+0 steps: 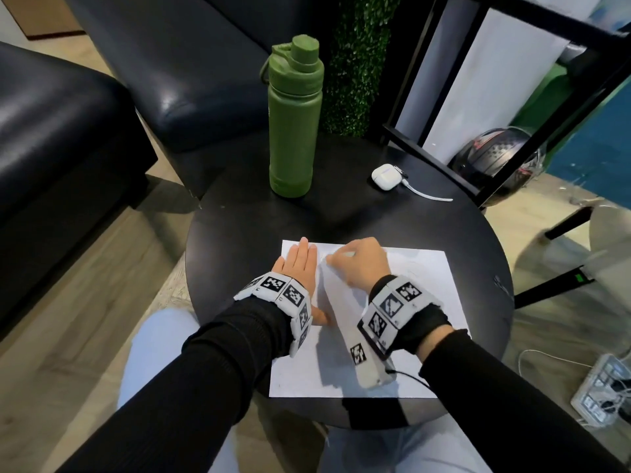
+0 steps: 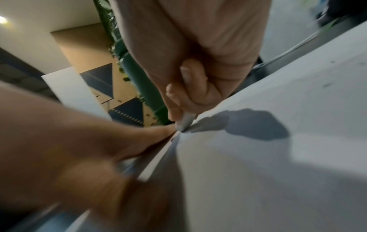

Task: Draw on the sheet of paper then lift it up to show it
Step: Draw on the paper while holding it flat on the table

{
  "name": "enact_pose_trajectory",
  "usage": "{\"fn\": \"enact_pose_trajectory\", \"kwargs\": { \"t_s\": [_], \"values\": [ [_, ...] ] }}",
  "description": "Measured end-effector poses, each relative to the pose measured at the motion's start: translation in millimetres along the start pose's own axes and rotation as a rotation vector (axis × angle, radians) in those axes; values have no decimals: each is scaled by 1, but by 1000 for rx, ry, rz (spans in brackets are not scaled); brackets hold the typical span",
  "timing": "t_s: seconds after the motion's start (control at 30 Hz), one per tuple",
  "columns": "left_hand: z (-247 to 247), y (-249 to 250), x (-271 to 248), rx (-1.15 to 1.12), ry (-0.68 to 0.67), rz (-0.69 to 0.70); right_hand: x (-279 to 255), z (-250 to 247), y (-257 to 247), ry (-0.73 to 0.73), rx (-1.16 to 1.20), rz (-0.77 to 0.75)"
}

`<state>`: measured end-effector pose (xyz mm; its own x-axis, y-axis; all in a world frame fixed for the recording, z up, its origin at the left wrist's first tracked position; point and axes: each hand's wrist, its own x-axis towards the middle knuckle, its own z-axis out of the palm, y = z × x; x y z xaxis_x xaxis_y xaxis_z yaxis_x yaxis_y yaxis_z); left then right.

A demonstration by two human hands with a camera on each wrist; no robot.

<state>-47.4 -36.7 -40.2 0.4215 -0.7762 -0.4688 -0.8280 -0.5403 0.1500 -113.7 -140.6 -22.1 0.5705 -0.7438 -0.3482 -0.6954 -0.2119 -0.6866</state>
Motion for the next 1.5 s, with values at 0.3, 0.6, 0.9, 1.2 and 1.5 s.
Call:
{"fn": "enact_pose_trajectory", "kwargs": {
  "t_s": [0.3, 0.6, 0.9, 1.2, 1.5],
  "values": [
    [1, -1, 1, -7, 0, 13, 7, 0, -3, 30, 98, 11],
    [-1, -1, -1, -35, 2, 19, 9, -6, -3, 63, 72, 1],
    [3, -5, 6, -7, 3, 35, -42, -8, 18, -230, -64, -70],
    [4, -3, 7, -5, 21, 12, -33, -3, 19, -154, -63, -45],
    [2, 0, 4, 19, -9, 6, -9, -18, 23, -9, -56, -31]
  ]
}}
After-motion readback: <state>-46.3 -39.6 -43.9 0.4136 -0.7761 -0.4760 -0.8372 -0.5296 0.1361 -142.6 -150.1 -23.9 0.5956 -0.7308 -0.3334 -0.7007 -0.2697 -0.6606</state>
